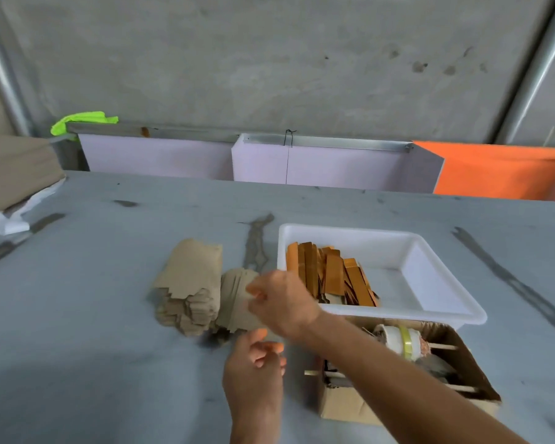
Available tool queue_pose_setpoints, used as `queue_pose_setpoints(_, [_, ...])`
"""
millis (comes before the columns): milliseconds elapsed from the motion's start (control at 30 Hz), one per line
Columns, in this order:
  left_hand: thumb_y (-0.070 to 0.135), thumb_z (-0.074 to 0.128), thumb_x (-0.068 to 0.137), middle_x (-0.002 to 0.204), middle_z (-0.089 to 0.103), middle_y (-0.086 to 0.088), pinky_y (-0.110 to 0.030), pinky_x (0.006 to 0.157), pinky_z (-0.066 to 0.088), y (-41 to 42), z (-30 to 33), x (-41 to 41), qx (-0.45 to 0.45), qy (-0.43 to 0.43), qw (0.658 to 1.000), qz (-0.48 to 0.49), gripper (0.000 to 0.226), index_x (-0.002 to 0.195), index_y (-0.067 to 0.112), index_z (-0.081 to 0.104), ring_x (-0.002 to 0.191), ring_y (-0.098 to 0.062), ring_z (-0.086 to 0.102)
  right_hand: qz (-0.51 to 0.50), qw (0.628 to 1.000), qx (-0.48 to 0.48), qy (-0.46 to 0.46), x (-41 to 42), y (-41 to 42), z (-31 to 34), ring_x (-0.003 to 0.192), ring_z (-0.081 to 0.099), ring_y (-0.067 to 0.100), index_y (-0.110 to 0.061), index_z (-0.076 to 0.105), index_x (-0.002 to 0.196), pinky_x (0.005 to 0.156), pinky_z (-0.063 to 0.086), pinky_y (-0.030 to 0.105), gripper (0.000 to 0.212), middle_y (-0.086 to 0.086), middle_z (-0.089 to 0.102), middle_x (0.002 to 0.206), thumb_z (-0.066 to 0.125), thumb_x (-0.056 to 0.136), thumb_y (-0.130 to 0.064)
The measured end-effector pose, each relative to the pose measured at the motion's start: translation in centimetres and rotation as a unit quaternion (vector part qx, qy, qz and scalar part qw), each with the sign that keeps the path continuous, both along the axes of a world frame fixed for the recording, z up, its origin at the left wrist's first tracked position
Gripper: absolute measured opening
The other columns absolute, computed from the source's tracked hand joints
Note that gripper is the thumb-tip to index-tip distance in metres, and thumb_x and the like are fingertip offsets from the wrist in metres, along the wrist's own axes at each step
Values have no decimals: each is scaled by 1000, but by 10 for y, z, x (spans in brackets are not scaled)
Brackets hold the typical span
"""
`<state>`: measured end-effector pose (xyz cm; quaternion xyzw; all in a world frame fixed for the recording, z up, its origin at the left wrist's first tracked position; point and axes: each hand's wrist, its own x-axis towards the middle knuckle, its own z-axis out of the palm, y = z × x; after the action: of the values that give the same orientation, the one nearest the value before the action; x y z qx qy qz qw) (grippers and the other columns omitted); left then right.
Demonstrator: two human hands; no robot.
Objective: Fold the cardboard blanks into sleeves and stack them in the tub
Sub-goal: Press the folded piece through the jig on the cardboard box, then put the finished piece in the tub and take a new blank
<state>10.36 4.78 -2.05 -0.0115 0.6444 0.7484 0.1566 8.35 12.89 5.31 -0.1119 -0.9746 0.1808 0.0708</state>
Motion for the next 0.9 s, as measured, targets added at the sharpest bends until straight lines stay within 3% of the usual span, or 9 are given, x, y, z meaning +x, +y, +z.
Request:
queue_pose_setpoints(100, [-19,46,84,65,62,-14,-30,57,47,-17,-7,-5,-1,-14,999,45,27,98,-1,59,50,-22,54,-3,996,45,-77,-17,-21,-25,86,53,19,-4,61,106,79,46,31,18,9,59,98,49,94,-11])
queue_pose_setpoints(233, [-19,43,86,72,60,-15,-30,58,46,-35,-13,-12,-6,-35,998,60,28,103,1,53,54,-24,51,-20,977,151,-151,-20,-32,-50,104,60,28,-3,57,116,87,48,35,23,14,61,114,52,94,-8])
queue_pose_setpoints(367, [-16,50,83,77,66,-20,-41,76,52,-43,-16,-19,-39,-35,997,57,28,101,4,56,63,-29,58,7,955,261,-138,-13,-42,-64,97,56,29,-1,55,112,71,42,35,21,16,58,107,51,93,-8])
queue_pose_setpoints(433, [-16,50,83,75,65,-20,-42,74,51,-42,-17,-17,-38,-36,997,57,27,100,5,55,61,-28,57,34,950,287,-120,-10,-44,-64,93,57,27,-3,55,109,62,35,32,16,14,59,103,47,95,-8])
queue_pose_setpoints(533, [-13,50,85,73,64,-20,-40,70,50,-39,-17,-16,-51,-44,996,52,24,99,6,54,55,-26,55,45,955,274,-107,-5,-42,-60,90,62,28,-6,56,105,53,29,27,16,10,64,100,43,96,-5])
queue_pose_setpoints(633, [-7,52,86,69,64,-18,-35,60,52,-36,-23,-17,-81,-31,996,35,18,98,5,57,52,-24,55,28,956,266,-117,0,-46,-53,94,62,26,-8,56,108,64,38,31,15,8,64,102,48,95,-7])
queue_pose_setpoints(767, [-8,48,87,64,54,-13,-27,49,38,-29,-28,-17,-65,-34,997,18,21,105,-5,58,51,-21,46,-27,976,202,-71,12,-44,-42,94,61,26,-8,56,107,69,41,31,15,9,63,101,55,93,-9])
queue_pose_setpoints(833, [-6,50,88,82,62,-16,-36,61,50,-25,-24,-17,-52,-27,998,29,18,104,2,57,67,-30,57,-72,985,159,8,22,-40,-32,89,62,26,-9,58,104,70,40,30,13,9,66,97,49,95,-12])
queue_pose_setpoints(900, [6,54,92,103,64,-13,-46,84,53,-23,-19,-17,-56,6,998,41,15,102,17,54,89,-33,61,-131,982,89,102,37,-32,-20,76,61,22,-11,64,97,68,44,28,20,7,68,88,47,98,-20])
